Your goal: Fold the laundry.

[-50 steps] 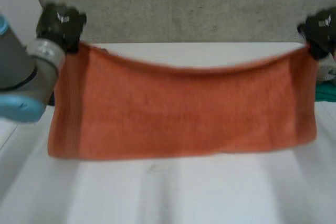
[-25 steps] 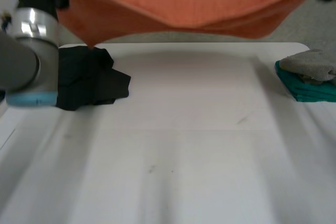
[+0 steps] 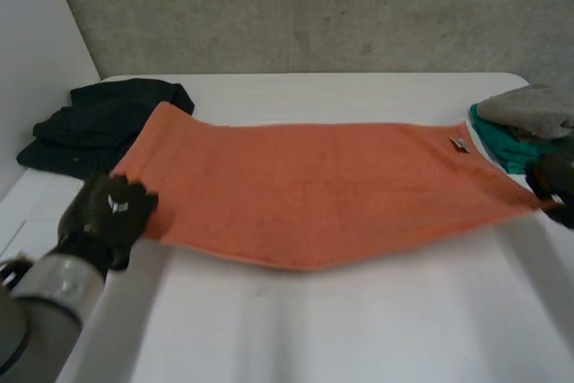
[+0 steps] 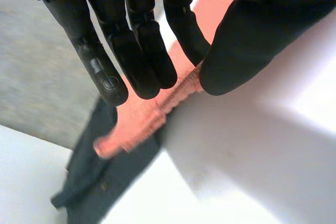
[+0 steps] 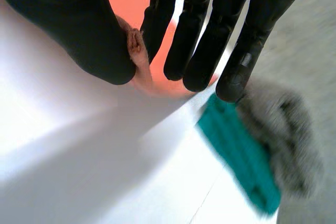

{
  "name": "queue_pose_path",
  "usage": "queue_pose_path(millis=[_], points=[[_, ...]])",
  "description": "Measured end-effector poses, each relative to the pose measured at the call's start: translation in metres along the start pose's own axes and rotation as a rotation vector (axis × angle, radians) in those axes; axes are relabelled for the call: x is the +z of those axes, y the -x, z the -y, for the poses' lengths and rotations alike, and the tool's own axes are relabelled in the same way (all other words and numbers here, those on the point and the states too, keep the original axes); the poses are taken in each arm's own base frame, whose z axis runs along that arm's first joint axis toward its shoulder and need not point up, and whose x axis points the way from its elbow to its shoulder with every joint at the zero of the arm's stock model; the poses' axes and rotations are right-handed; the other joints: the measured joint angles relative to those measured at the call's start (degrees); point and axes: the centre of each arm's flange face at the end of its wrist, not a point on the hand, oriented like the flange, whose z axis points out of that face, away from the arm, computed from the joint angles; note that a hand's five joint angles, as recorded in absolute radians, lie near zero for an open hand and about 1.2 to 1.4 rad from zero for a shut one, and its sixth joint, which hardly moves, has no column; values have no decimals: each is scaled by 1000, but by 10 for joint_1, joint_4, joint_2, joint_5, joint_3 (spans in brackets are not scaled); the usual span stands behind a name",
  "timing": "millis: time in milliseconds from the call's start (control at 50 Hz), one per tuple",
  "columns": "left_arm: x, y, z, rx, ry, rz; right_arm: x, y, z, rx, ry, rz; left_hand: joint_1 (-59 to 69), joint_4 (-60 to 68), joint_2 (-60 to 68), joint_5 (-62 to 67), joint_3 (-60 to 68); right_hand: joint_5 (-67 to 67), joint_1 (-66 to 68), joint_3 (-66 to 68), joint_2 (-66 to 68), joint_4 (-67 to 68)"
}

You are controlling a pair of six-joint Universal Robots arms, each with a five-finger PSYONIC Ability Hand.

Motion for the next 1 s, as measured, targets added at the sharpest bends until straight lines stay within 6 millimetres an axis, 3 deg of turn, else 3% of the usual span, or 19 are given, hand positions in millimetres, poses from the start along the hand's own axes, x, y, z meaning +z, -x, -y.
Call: queue_pose_path(millis=[20, 40, 80, 180, 320, 460, 480, 500, 520, 720, 760, 780, 820, 1000], points=[[0, 0, 0, 0, 0, 0, 0, 0, 0, 0, 0, 0, 0, 0, 0, 0, 0, 0, 0, 0, 0, 0], [-19, -2, -2, 46, 50, -52, -14, 2, -3, -14, 65, 55, 0, 0, 0, 0, 0, 0, 0, 0, 0, 0], [-31, -2, -2, 68, 82, -88, -26, 3, -4, -26, 127, 122, 0, 0, 0, 0, 0, 0, 0, 0, 0, 0], [-53, 1, 5, 83, 137, -188, -43, 1, -2, -56, 213, 231, 0, 0, 0, 0, 0, 0, 0, 0, 0, 0], [-43, 9, 20, 59, 82, -213, -35, -4, -6, -65, 225, 226, 0, 0, 0, 0, 0, 0, 0, 0, 0, 0], [15, 13, 27, 54, -23, -127, 1, -6, -7, -58, 179, 159, 0, 0, 0, 0, 0, 0, 0, 0, 0, 0], [37, 14, 28, 56, -48, -90, 24, -7, -4, -76, 156, 104, 0, 0, 0, 0, 0, 0, 0, 0, 0, 0], [43, 14, 27, 56, -54, -79, 28, -7, -3, -80, 152, 94, 0, 0, 0, 0, 0, 0, 0, 0, 0, 0], [64, 15, 27, 57, -71, -39, 42, -8, 0, -94, 136, 58, 0, 0, 0, 0, 0, 0, 0, 0, 0, 0], [169, 13, 25, 59, -159, 149, 126, -8, 24, -170, -31, -166, 0, 0, 0, 0, 0, 1, 0, 0, 0, 0], [173, 13, 25, 59, -163, 153, 129, -8, 25, -171, -39, -177, 0, 0, 0, 0, 0, 0, 0, 0, 0, 0], [191, 11, 24, 61, -182, 175, 144, -11, 26, -171, -77, -229, 0, 0, 0, 0, 0, 0, 0, 0, 0, 0], [207, 8, 23, 64, -203, 194, 159, -14, 26, -171, -114, -282, 0, 0, 0, 0, 0, 0, 0, 0, 0, 0], [254, -1, 17, 66, -266, 260, 209, -4, 19, -187, -170, -360, 0, 0, 0, 0, 0, 0, 0, 0, 0, 0]])
